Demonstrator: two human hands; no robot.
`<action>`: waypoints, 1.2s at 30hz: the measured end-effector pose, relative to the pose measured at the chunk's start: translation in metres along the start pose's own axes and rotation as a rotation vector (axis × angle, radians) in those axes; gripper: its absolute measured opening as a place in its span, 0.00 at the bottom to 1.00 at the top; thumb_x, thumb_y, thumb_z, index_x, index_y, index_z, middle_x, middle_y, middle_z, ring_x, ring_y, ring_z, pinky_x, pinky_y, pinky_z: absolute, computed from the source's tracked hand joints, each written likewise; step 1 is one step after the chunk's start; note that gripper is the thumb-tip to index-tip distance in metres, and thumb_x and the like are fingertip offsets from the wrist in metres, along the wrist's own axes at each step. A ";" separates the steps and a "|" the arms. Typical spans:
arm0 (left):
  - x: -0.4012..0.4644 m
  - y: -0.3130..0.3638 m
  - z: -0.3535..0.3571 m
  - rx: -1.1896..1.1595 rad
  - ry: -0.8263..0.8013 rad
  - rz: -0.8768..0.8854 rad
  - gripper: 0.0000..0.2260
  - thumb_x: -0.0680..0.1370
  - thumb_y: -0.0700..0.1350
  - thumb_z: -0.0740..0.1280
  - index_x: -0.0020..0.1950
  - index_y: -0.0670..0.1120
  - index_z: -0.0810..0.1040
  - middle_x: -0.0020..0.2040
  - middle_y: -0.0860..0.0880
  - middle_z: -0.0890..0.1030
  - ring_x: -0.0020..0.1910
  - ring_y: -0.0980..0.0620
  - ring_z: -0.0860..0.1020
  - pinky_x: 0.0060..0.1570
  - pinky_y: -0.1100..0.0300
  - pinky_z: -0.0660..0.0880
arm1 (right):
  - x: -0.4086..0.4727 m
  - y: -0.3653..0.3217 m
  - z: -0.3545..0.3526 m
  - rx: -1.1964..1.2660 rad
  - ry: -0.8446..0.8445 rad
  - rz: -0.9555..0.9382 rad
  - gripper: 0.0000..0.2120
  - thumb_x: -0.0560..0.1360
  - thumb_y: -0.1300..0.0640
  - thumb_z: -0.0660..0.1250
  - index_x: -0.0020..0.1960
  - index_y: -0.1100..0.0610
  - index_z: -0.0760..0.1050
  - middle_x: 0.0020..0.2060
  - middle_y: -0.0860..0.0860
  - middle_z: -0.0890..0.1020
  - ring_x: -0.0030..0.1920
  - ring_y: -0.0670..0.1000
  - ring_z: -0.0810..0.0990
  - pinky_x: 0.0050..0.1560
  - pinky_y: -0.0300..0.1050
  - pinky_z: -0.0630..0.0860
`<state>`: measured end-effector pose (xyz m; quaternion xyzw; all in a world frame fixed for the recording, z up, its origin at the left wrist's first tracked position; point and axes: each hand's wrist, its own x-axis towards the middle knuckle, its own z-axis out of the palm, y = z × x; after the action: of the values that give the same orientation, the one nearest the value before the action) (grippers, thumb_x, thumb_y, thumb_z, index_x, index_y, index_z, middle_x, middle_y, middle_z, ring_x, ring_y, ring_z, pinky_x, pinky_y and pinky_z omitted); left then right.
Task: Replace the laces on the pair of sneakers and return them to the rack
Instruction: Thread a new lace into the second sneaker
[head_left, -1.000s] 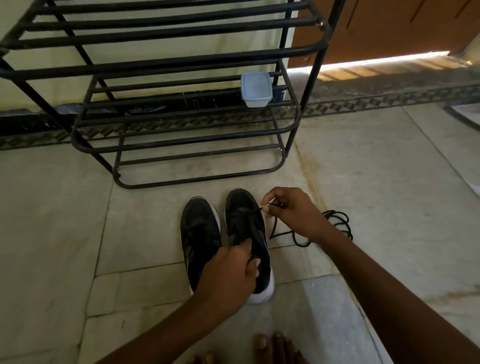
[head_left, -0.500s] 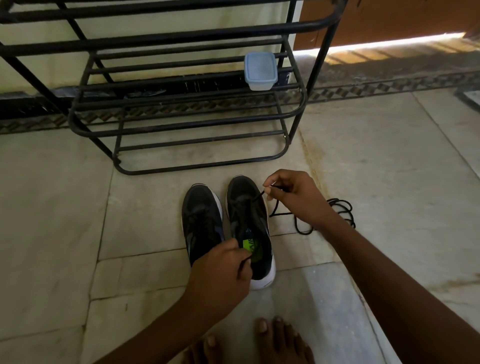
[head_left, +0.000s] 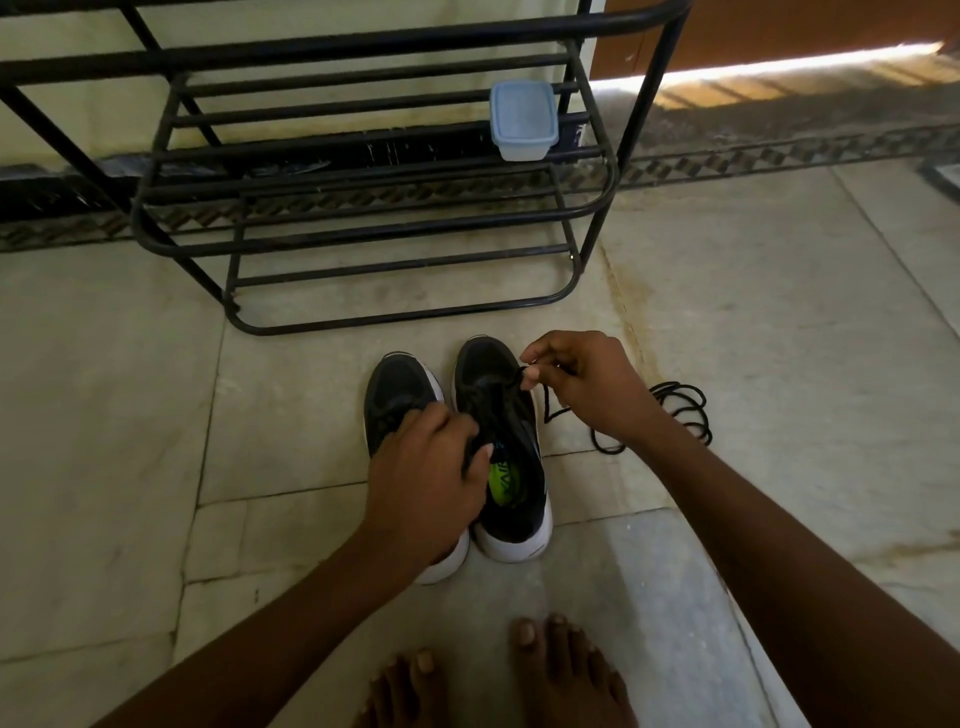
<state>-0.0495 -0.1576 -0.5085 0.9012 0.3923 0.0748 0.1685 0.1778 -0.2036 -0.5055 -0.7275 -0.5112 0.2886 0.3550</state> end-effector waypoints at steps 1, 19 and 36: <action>0.008 0.003 0.002 -0.047 -0.033 -0.016 0.13 0.82 0.56 0.63 0.63 0.51 0.79 0.55 0.50 0.76 0.56 0.50 0.75 0.49 0.58 0.73 | 0.000 -0.002 0.000 -0.002 -0.010 -0.006 0.03 0.78 0.61 0.71 0.52 0.58 0.83 0.38 0.46 0.86 0.37 0.35 0.82 0.41 0.25 0.73; 0.055 -0.013 0.005 -0.097 -0.262 -0.138 0.07 0.74 0.40 0.70 0.40 0.49 0.74 0.49 0.48 0.72 0.50 0.50 0.74 0.48 0.52 0.76 | 0.002 0.006 0.014 -0.083 0.069 -0.062 0.03 0.75 0.59 0.75 0.48 0.53 0.87 0.41 0.50 0.84 0.38 0.44 0.81 0.44 0.40 0.78; 0.067 0.018 0.006 -0.198 -0.273 -0.312 0.14 0.75 0.52 0.70 0.51 0.46 0.70 0.51 0.46 0.70 0.43 0.50 0.74 0.39 0.59 0.72 | 0.002 0.004 0.038 -0.104 0.127 0.022 0.04 0.73 0.66 0.73 0.44 0.58 0.82 0.40 0.48 0.80 0.40 0.45 0.78 0.43 0.29 0.72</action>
<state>0.0096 -0.1211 -0.5072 0.8104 0.4912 -0.0364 0.3173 0.1507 -0.1944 -0.5309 -0.7674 -0.4938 0.2187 0.3455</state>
